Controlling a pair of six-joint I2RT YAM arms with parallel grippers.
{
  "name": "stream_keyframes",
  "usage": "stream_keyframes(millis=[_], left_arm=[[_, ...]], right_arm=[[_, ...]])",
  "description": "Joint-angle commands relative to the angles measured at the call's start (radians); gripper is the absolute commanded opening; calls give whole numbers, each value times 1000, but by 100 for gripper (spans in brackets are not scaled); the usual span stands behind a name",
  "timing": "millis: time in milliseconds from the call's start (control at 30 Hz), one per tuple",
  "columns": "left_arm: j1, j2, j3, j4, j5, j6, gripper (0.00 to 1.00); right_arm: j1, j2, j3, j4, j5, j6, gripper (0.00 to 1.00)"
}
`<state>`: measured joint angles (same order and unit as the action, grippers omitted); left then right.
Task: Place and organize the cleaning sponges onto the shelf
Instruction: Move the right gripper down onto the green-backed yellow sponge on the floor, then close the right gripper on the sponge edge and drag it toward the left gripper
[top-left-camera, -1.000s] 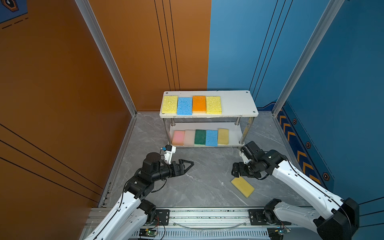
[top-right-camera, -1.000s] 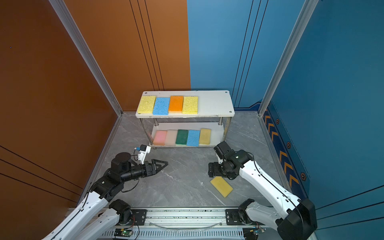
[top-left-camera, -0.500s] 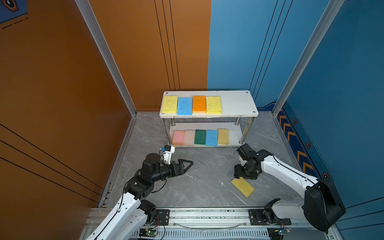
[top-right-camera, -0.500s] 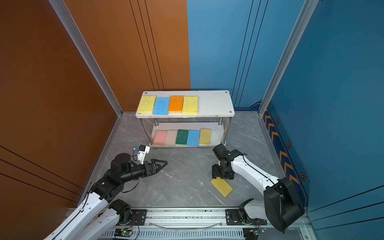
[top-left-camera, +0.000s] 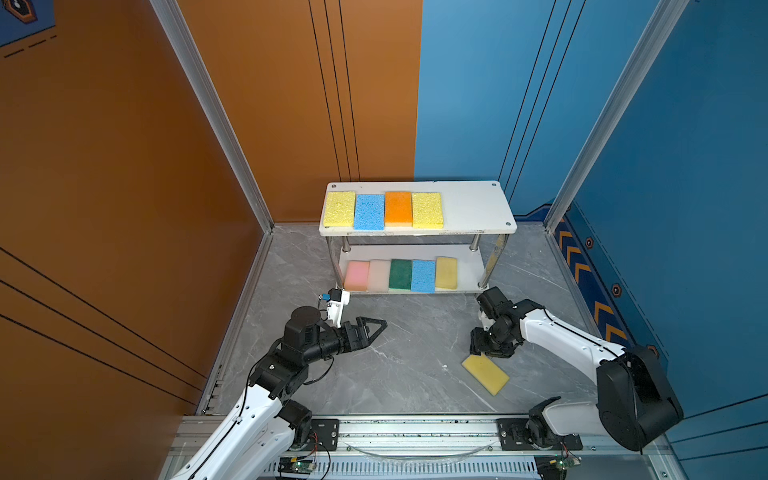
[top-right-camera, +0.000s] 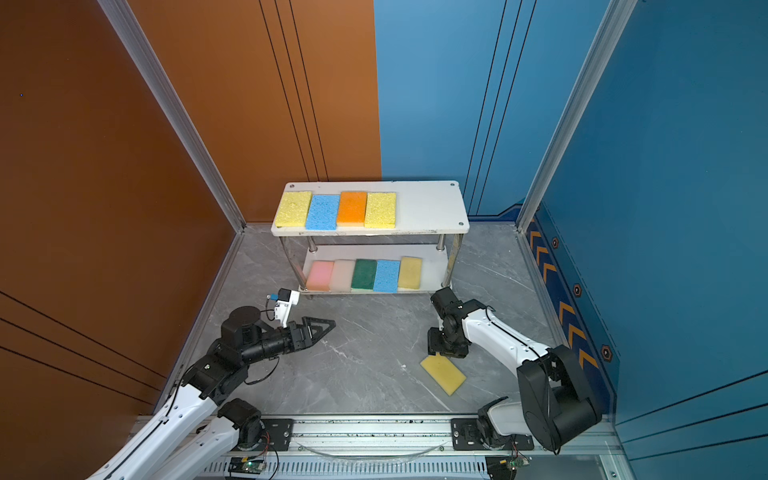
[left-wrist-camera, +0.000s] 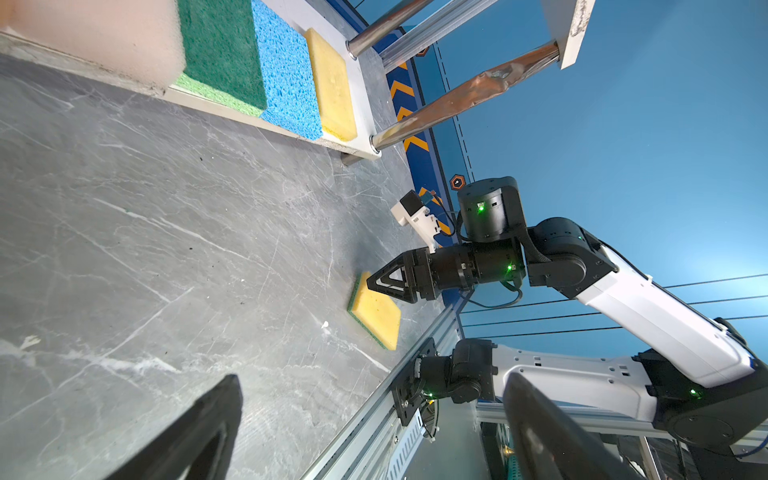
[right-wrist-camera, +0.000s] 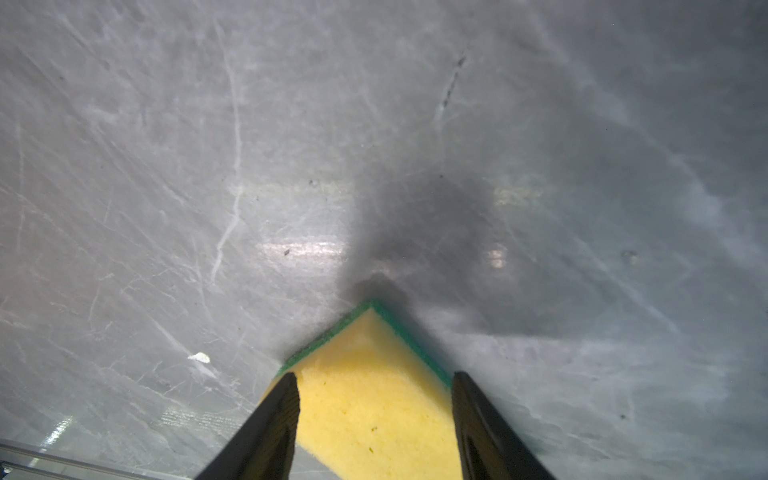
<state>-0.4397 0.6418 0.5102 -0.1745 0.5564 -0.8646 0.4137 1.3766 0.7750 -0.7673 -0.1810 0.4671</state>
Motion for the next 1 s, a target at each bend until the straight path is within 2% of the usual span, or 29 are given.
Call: stream_keyframes(millis=[0,433,600,800,967], left_arm=[[2,-4,-11,18,-9,-4,98],[4,-22,-11,5,-10,0,98],[6,-25,-13,4,-10,-1,98],[7,-16,-13,10,-9,-2,98],[7,-12,-14,15,-9,-2,98]], right_arm=[[-7,18,-11,12,-11,-18,59],[-16,57,-23,34,-26,-19,54],[-16,73,-29,44,-32,-19,49],[-15,75,-30,49,-35,-20,37],[-15,77,-28,58,-41,-18,17]])
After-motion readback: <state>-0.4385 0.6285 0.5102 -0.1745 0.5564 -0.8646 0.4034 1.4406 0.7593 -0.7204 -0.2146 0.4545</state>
